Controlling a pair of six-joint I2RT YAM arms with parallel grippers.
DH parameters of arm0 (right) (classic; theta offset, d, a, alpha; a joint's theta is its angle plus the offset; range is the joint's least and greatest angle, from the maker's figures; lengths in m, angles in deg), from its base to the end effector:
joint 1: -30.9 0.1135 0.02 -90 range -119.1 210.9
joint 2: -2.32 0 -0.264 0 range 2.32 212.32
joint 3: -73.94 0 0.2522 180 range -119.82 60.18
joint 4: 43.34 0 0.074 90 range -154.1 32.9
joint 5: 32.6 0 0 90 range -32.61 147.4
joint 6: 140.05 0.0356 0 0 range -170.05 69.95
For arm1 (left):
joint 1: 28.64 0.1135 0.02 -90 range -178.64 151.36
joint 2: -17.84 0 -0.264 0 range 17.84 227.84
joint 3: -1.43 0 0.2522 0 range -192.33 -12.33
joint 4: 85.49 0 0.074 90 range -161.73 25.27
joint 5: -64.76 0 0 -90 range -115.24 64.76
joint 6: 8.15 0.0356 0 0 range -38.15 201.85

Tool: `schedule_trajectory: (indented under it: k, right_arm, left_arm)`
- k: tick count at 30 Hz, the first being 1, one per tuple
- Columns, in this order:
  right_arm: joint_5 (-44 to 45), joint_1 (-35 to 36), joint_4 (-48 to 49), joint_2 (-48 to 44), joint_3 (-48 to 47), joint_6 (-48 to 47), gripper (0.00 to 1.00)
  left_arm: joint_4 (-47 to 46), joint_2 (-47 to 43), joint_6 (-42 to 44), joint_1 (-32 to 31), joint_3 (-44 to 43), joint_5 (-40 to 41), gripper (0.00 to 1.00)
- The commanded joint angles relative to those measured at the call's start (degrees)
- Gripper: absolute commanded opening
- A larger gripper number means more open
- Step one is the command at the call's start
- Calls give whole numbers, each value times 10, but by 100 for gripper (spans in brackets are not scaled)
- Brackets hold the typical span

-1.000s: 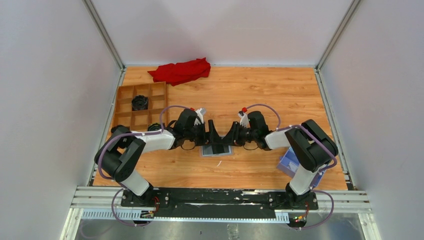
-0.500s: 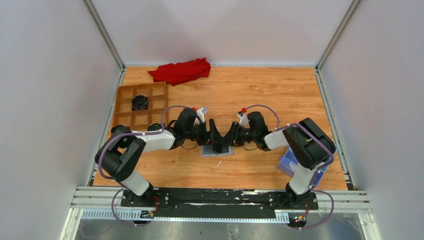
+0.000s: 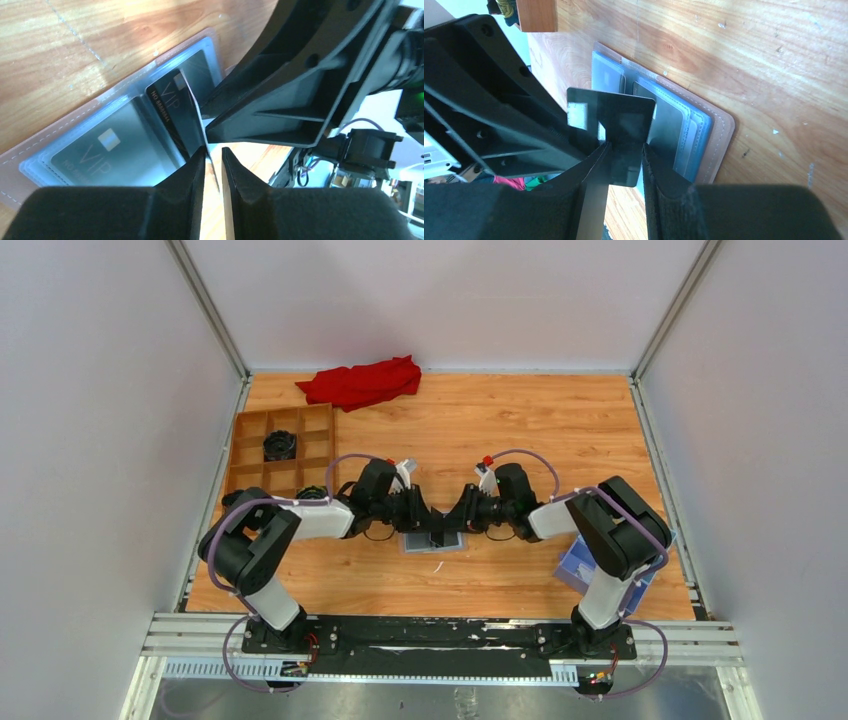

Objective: Take the credit cards out of the card holder
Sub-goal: Remove the credit card from the card holder, then move the storage box to the center of the board.

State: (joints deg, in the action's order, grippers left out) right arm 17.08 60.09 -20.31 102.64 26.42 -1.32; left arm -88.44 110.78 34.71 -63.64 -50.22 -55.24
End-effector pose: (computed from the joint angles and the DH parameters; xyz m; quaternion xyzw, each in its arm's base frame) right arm 0.2573 0.1701 0.1221 -0.0326 0.8296 0.5280 0.1788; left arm 0.2398 -0.1897 0.1457 0.0202 0.8765 -0.4521 0.1642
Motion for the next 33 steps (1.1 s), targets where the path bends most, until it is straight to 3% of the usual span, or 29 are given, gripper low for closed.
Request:
schedule_trajectory:
  k: [1, 5, 9, 14, 19, 23, 29, 33]
  right_arm:
    - [18, -2, -50, -15, 20, -14, 33]
    - [10, -18, -87, -68, 27, -24, 35]
    - [-16, -59, -137, -154, 41, -43, 41]
    - [-16, -120, -283, -284, 26, -106, 60]
    - [-75, -172, -292, -355, 20, -93, 65]
    - [-114, -174, -242, -371, 20, -63, 67]
    - [-158, -174, -33, -368, 60, 55, 68]
    - [-146, -169, 46, -372, 70, 92, 69]
  left_arm:
    - [-10, 20, 14, -2, 0, -5, 15]
    - [-10, 8, 17, -3, -4, -9, 0]
    - [-10, -22, 14, -2, -9, -30, 0]
    - [-10, -78, 8, -1, -23, -54, 0]
    - [-10, -114, -5, -1, -63, -90, 0]
    - [-10, -122, -24, -1, -88, -103, 0]
    - [-10, -130, -37, -2, -102, -112, 0]
    - [-10, -130, -38, -2, -104, -112, 0]
